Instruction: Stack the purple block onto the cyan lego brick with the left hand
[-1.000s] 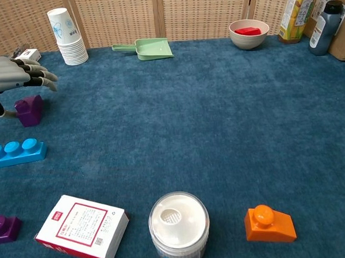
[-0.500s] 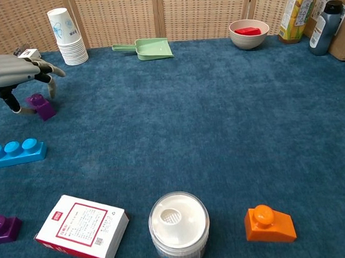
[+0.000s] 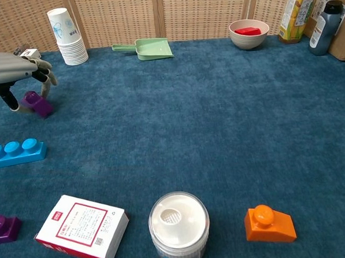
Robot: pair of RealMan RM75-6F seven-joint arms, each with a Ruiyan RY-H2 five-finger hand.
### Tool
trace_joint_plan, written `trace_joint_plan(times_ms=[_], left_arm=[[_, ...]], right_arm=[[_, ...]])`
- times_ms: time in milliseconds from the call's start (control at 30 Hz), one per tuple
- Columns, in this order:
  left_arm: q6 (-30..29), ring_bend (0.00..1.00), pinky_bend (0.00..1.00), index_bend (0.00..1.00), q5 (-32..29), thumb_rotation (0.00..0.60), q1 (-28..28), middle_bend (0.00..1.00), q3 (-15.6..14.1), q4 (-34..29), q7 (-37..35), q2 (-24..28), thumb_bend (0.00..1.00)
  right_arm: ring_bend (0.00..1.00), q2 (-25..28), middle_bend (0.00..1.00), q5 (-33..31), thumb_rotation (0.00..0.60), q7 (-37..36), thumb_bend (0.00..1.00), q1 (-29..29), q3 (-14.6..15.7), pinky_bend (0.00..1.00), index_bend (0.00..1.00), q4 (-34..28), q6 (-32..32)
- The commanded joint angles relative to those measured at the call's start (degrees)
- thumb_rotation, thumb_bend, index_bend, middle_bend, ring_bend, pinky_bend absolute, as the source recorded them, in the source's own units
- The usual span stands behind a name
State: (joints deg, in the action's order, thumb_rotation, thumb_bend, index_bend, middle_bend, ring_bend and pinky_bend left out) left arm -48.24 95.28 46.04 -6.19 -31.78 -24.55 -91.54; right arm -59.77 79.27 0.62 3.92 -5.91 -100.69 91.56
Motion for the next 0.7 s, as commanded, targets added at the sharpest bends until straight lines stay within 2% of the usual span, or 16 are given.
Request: trace_joint_plan(times_ms=[33,133,267,500,700], left_arm=[[0.23,0.12,0.0,0.62,-0.79,0.6,0.13,0.3,0.46,-1.54,-0.32,1.15,0.33],[1.02,0.13,0.0,0.64,-1.85,0.6,0.16,0.32,0.92,-4.64,0.14,3.16,0.33],[1.94,0.14,0.0,0.65,-4.3,0.6,-0.31,0.34,2.14,-12.46,3.26,7.97,0.33],[4.14,0.14,0.0,0.66,-12.9,0.6,-3.29,0.34,4.82,-32.58,13.36,19.42,0.33],[3.93,0.14,0.0,0.65,-20.68,0.6,-6.48,0.34,5.67,-44.85,21.1,26.27,0.33]], right_arm=[[0.0,-0.06,0.09,0.04,0.59,0.03,0.37,-0.01,-0.02,0.03,0.2,-0.01,-0.02],[0.0,-0.27,0.09,0.14,0.59,-0.03,0.37,-0.14,-0.06,0.03,0.2,0.11,-0.21],[0.0,-0.65,0.09,0.28,0.592,-0.57,0.37,-0.61,-0.2,0.03,0.2,0.7,-0.94],[0.0,-1.34,0.09,0.96,0.591,-2.41,0.37,-2.09,-0.34,0.03,0.2,2.8,-3.19],[0.0,-1.91,0.09,1.55,0.591,-3.99,0.37,-3.26,-0.44,0.03,0.2,4.28,-4.75]])
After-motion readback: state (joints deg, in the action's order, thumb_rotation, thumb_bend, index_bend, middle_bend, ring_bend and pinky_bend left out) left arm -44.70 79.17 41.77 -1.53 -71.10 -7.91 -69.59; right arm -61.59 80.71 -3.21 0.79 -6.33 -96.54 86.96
